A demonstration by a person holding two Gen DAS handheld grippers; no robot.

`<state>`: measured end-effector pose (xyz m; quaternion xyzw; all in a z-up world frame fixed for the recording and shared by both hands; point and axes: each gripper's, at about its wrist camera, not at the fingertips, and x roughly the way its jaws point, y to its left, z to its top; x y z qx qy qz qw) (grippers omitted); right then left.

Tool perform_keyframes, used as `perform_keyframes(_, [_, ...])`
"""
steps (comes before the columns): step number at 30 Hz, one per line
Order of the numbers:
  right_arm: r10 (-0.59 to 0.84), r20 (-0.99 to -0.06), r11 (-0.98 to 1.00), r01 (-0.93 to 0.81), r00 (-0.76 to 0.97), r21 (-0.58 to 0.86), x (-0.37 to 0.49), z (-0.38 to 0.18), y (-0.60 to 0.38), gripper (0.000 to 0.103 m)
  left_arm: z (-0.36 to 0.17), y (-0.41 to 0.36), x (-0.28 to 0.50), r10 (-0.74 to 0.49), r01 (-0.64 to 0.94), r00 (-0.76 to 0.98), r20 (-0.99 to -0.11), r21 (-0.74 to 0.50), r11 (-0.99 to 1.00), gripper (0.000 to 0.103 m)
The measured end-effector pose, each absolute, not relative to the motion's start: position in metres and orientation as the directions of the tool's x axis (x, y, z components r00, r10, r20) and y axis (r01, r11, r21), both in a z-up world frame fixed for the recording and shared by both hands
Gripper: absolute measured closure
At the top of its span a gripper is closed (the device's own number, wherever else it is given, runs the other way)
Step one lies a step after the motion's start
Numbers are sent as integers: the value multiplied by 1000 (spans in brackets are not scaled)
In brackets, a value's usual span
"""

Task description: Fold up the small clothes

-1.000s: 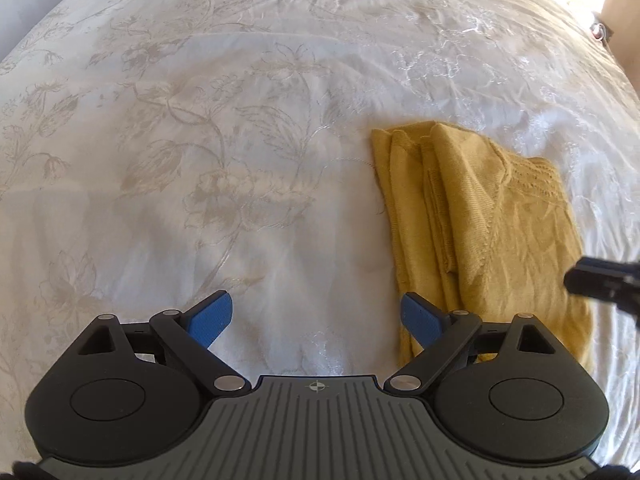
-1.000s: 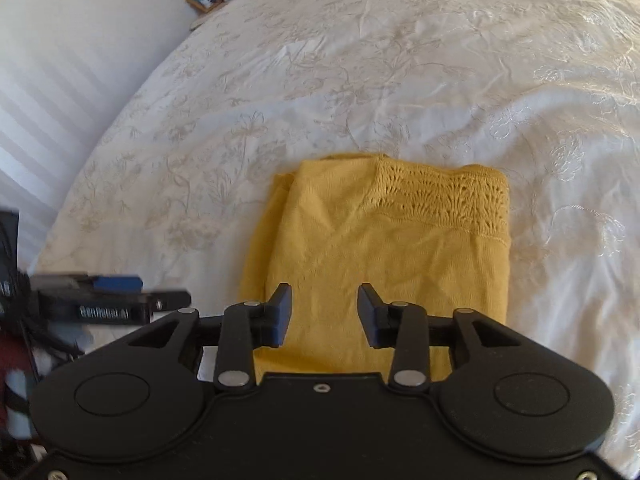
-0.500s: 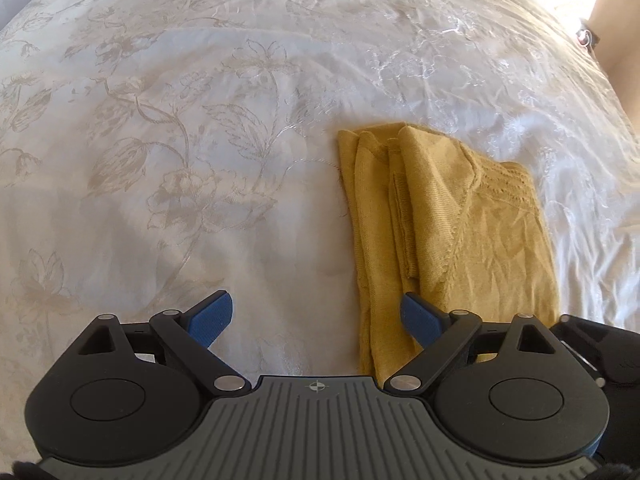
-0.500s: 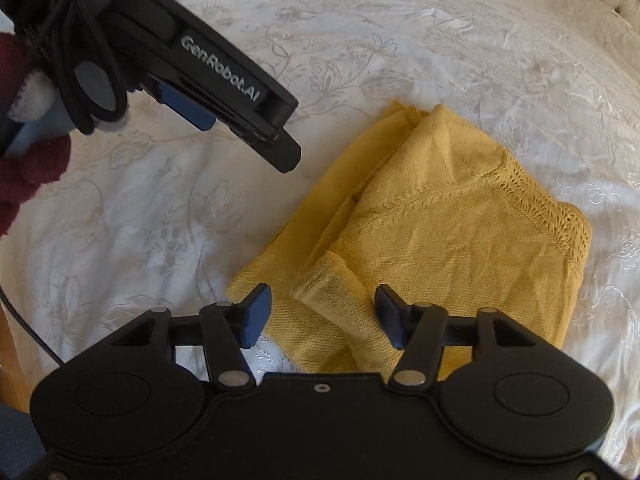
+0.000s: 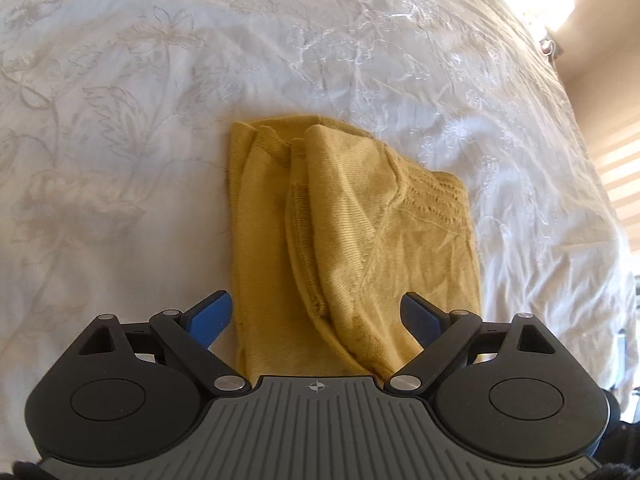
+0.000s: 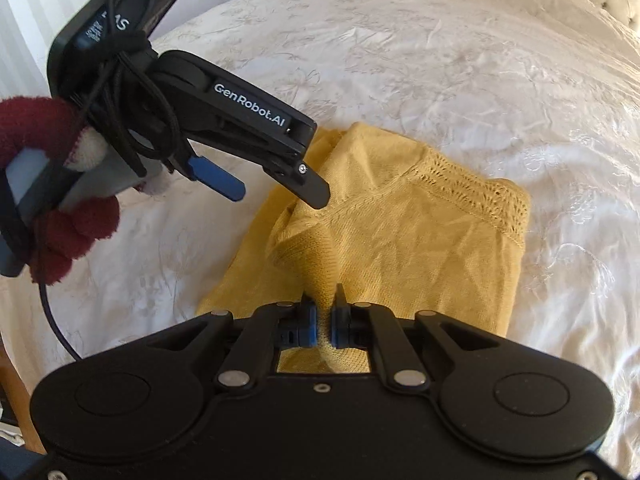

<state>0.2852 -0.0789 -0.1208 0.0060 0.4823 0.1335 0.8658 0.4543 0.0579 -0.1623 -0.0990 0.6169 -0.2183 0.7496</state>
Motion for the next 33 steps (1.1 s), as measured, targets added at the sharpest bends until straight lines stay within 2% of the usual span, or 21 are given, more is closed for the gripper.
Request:
perform_keyframes(8, [262, -833, 960, -217, 487, 176, 290, -125, -79, 91, -186, 35, 479, -469, 200, 136, -873, -440, 876, 12])
perform_keyframes(12, [265, -834, 959, -223, 484, 175, 288, -126, -79, 91, -188, 32, 497, -469, 199, 173, -866, -435, 878, 29])
perform_keyframes(17, [254, -836, 960, -230, 487, 158, 287, -127, -74, 91, -193, 25, 512, -454, 233, 155, -877, -415, 880, 39])
perform_keyframes(19, [251, -836, 961, -230, 488, 154, 288, -128, -73, 90, -193, 24, 513, -441, 247, 162, -883, -397, 884, 61])
perform_keyframes(20, [249, -836, 961, -231, 489, 151, 287, -128, -72, 90, -192, 23, 513, -442, 264, 162, -882, -393, 881, 86])
perform_keyframes(27, [258, -809, 953, -277, 528, 123, 281, -110, -58, 90, -139, 22, 502, -457, 402, 239, -857, -342, 850, 89])
perform_keyframes(33, [270, -854, 933, -339, 445, 119, 298, -152, -27, 90, -169, 38, 518, -367, 389, 227, -902, -262, 883, 89])
